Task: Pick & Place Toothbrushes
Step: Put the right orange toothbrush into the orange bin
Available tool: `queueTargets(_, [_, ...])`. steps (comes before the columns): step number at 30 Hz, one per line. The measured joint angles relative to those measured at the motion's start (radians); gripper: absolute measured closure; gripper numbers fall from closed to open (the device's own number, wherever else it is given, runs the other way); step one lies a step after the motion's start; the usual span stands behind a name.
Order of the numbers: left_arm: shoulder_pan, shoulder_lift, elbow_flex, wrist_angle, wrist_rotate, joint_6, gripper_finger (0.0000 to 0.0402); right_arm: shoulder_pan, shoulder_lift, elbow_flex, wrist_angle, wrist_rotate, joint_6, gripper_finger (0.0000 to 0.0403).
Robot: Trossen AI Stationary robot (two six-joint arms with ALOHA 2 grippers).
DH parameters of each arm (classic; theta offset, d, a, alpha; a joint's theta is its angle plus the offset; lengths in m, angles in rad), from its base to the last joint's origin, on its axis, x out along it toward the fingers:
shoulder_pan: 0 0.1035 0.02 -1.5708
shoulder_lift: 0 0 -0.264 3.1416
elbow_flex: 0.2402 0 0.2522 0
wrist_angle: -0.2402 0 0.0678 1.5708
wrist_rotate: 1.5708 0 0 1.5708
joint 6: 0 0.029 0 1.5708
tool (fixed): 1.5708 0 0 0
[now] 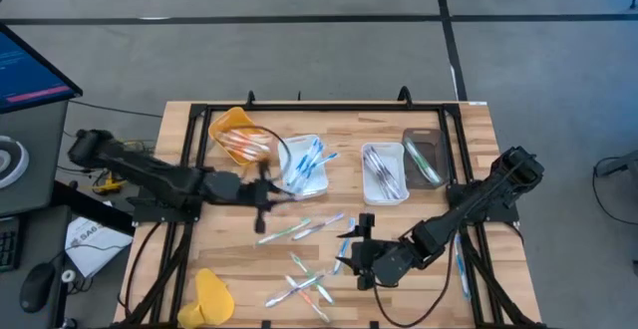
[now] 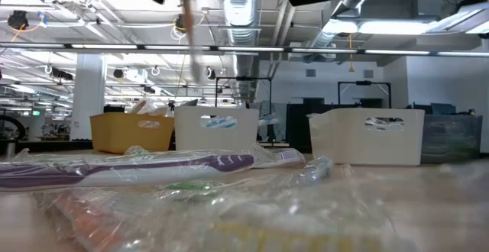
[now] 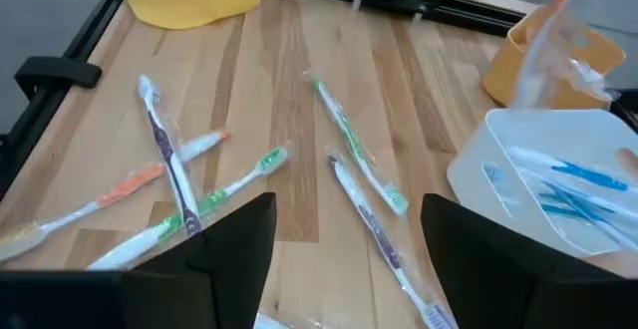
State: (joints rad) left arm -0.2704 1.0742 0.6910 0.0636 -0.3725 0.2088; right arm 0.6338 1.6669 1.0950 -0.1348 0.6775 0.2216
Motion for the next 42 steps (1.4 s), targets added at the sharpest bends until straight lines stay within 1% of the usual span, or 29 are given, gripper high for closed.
queueTargets(4, [0.042,-0.153,0.000,-0.246,-0.109,0.083,0.0385,-0.002,0.006,0.000,0.000,0.000,0.077,0.0158])
queueTargets(8, [0.120,-0.249,0.010,-0.433,-0.186,0.179,0.0385,-0.001,0.006,0.000,0.000,0.000,0.188,0.0158])
queueTargets(13, [0.258,-0.271,0.065,-0.634,-0.234,0.298,0.0385,0.007,0.006,0.000,0.000,0.000,0.302,0.0158])
queueTargets(17, [0.406,-0.225,0.112,-0.781,-0.229,0.341,0.0385,0.021,0.006,0.000,0.010,0.000,0.360,0.0158])
queueTargets(20, [0.512,-0.175,0.136,-0.854,-0.154,0.357,0.0385,0.035,0.006,0.000,0.014,0.000,0.373,0.0158])
queueTargets(25, [0.640,-0.105,0.138,-0.857,0.013,0.441,0.0383,0.048,0.006,0.000,0.015,0.000,0.374,0.0158])
queueTargets(26, [0.660,-0.091,0.138,-0.858,0.033,0.454,0.0383,0.048,0.006,0.000,0.013,0.000,0.373,0.0158])
queueTargets(31, [0.738,-0.017,0.138,-0.849,0.068,0.512,0.0384,0.047,0.006,0.000,0.007,0.000,0.362,0.0158])
queueTargets(36, [0.794,0.037,0.138,-0.846,0.163,0.514,0.0381,0.047,0.006,0.000,0.007,0.000,0.323,0.0158])
queueTargets(42, [0.848,0.086,0.138,-0.841,0.167,0.513,0.0380,0.031,0.006,0.000,0.007,0.000,0.319,0.0158])
